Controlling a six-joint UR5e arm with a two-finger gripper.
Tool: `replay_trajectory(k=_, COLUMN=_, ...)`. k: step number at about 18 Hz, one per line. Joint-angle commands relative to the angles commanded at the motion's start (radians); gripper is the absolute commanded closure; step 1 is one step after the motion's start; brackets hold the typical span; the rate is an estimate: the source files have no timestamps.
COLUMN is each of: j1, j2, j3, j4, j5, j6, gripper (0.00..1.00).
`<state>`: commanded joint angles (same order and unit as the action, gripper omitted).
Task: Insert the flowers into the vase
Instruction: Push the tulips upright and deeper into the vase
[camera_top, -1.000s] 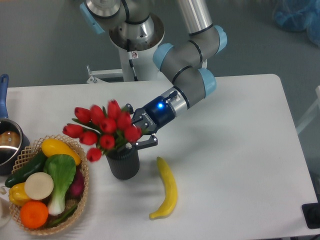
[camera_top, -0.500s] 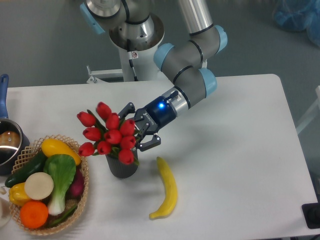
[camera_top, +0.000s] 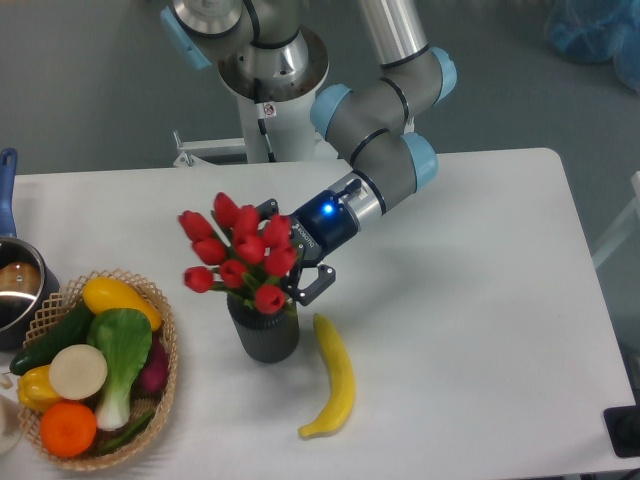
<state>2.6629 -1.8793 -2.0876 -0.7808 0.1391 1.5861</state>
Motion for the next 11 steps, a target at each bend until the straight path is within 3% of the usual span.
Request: replay_trajectory(k=11, j1=0.032, j2=0.045, j3=-0.002, j4=0.0, j5=0.103, j6=-0.006, gripper=0.0)
